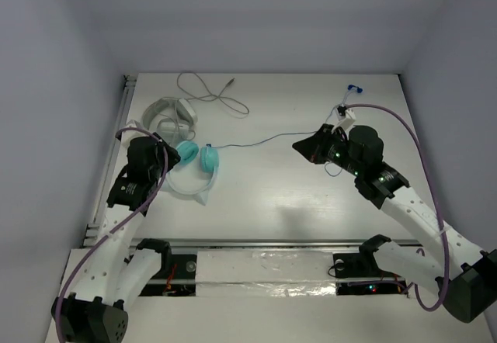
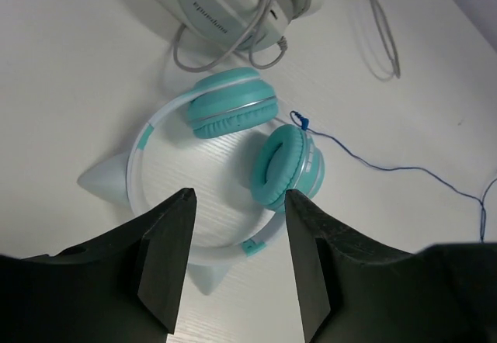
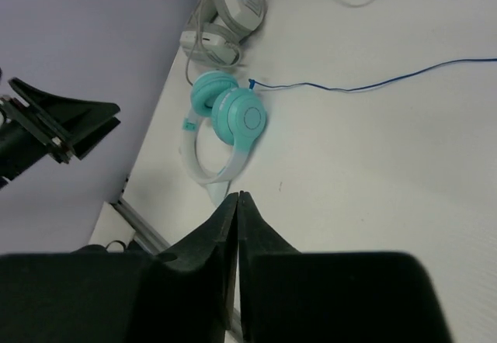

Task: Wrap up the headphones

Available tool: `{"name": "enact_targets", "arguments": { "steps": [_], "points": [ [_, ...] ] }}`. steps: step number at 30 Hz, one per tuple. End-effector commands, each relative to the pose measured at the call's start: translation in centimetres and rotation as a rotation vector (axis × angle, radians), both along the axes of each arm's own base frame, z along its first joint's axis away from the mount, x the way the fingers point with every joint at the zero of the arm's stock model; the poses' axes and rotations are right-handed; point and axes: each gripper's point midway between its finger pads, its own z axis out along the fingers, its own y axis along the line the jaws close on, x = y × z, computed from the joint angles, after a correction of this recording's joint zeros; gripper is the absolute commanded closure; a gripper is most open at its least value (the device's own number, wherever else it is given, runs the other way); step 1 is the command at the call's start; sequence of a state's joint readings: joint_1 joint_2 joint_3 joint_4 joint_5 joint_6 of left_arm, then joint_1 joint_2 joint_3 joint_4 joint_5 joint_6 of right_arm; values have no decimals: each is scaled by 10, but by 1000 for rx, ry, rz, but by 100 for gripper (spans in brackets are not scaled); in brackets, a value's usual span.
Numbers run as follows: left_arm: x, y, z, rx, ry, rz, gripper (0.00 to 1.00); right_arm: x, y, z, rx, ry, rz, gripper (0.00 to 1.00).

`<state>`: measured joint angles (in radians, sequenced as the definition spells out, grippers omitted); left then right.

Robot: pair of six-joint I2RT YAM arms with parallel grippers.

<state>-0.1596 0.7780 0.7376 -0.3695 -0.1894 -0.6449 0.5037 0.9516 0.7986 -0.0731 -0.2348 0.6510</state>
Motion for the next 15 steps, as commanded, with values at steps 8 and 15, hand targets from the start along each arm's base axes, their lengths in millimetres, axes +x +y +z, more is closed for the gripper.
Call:
{"name": "enact_targets", "arguments": {
  "steps": [8, 15],
  "points": [
    [-1, 11, -28, -39, 132, 143, 100, 8, 12, -8, -17, -59, 8, 100],
    [-3, 31, -49, 6, 183, 276, 100, 3, 17, -14, -23, -67, 20, 100]
  ]
}}
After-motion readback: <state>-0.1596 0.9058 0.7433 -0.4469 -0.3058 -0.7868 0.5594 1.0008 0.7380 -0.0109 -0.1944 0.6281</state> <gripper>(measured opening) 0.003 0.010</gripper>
